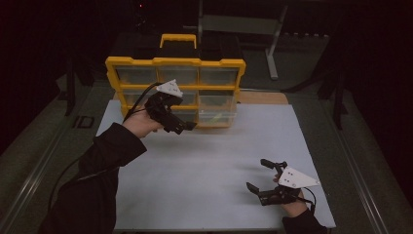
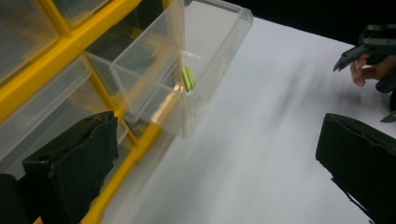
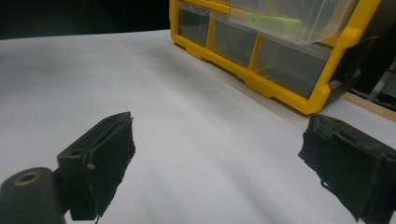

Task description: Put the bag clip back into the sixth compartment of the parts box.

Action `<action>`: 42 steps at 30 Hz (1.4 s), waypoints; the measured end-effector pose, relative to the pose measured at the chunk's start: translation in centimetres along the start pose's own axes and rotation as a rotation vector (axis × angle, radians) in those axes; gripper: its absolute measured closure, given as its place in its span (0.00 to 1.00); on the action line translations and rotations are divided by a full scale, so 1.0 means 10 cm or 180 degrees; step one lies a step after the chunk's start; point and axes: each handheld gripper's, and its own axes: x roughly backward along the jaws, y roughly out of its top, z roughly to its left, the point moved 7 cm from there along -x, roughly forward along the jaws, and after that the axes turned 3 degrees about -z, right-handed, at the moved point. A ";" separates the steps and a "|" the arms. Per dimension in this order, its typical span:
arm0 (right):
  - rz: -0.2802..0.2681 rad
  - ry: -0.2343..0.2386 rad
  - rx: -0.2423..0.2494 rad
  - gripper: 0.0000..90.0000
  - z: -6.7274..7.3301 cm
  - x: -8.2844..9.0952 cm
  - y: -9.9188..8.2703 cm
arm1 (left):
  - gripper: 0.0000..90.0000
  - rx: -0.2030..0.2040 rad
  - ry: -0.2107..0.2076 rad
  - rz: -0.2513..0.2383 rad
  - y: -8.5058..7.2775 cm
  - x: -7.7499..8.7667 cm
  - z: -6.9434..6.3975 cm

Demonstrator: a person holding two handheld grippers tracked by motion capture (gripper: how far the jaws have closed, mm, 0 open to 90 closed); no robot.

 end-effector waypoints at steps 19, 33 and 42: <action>0.0019 0.0004 0.0044 0.10 0.01 -0.01 0.00 | 0.00 0.0036 -0.0039 -0.0069 -0.46 0.13 -0.20; 0.0039 0.0028 0.0043 0.10 0.04 -0.04 0.00 | 0.00 0.0124 -0.0028 -0.0072 -0.87 0.17 -0.29; 0.0040 0.0028 0.0044 0.10 0.04 -0.04 0.00 | 0.00 0.0204 0.0214 -0.0186 -1.15 0.25 -0.32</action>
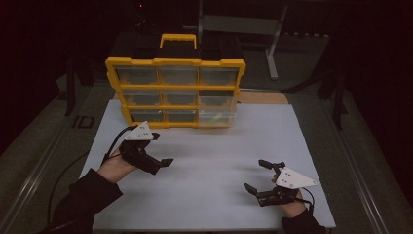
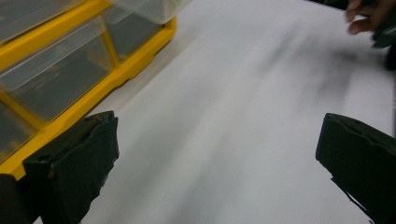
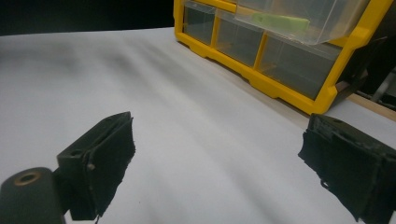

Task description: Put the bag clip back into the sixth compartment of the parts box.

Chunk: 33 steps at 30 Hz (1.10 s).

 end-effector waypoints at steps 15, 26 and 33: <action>0.0004 0.0021 0.0005 0.10 0.02 -0.02 0.00 | 0.00 0.0148 0.0113 -0.0069 -0.50 0.22 -0.18; 0.0021 0.0030 0.0014 0.10 0.03 -0.02 0.00 | 0.00 0.0400 0.0256 -0.0346 -0.83 0.29 -0.33; 0.0031 0.0038 0.0015 0.10 0.03 -0.02 0.00 | 0.00 0.0595 0.0349 -0.0490 -1.03 0.31 -0.30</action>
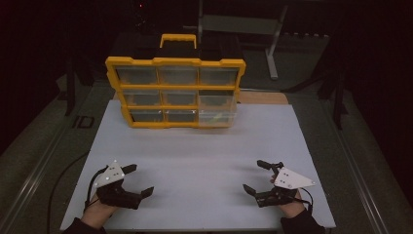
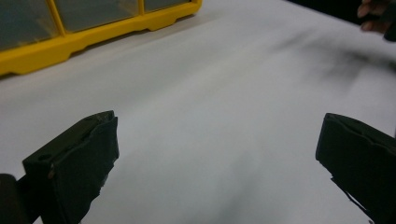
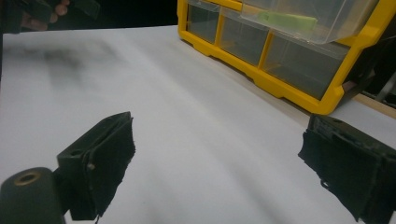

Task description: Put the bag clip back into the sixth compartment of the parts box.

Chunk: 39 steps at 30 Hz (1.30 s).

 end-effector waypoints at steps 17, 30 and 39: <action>0.0014 -0.0004 0.0010 0.10 0.00 0.00 -0.01 | 0.00 -0.0006 0.0726 -0.0088 -0.21 0.11 0.21; 0.0055 -0.0003 0.0030 0.10 0.01 -0.02 -0.02 | 0.00 -0.0030 0.0952 -0.0278 -0.25 0.14 0.32; 0.0080 0.0017 0.0020 0.10 0.02 -0.04 -0.04 | 0.00 0.0044 0.1370 -0.0346 -0.24 0.19 0.40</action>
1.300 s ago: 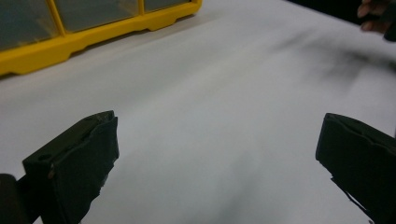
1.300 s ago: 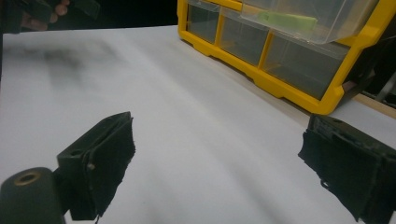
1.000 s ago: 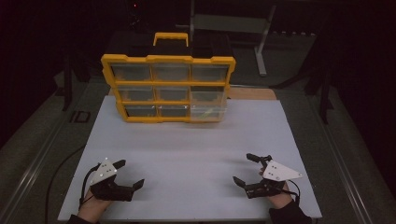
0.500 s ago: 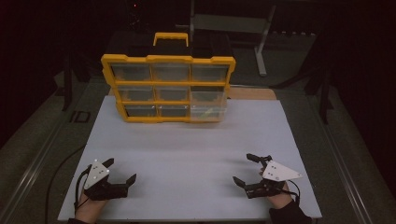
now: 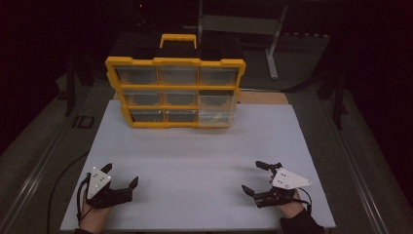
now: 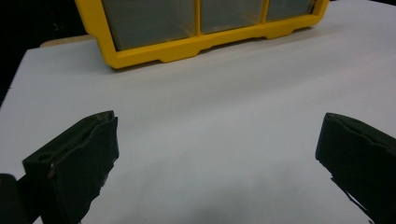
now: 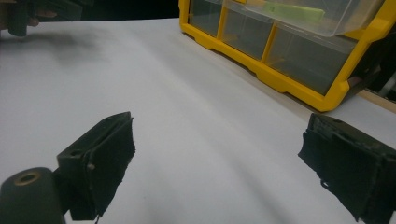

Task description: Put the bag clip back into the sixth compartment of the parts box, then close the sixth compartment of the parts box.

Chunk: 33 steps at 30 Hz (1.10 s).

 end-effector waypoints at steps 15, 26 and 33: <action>-0.0002 -0.0009 0.0011 0.10 0.00 0.01 0.00 | 0.00 0.0037 0.0001 -0.0130 0.01 0.00 0.00; -0.0079 -0.0046 -0.0049 0.10 -0.02 0.07 0.13 | 0.00 0.0005 -0.0047 -0.0243 0.04 0.00 -0.03; -0.0134 -0.0108 -0.0013 0.10 -0.01 0.14 0.36 | 0.00 0.0008 -0.0032 -0.0251 0.04 0.01 -0.03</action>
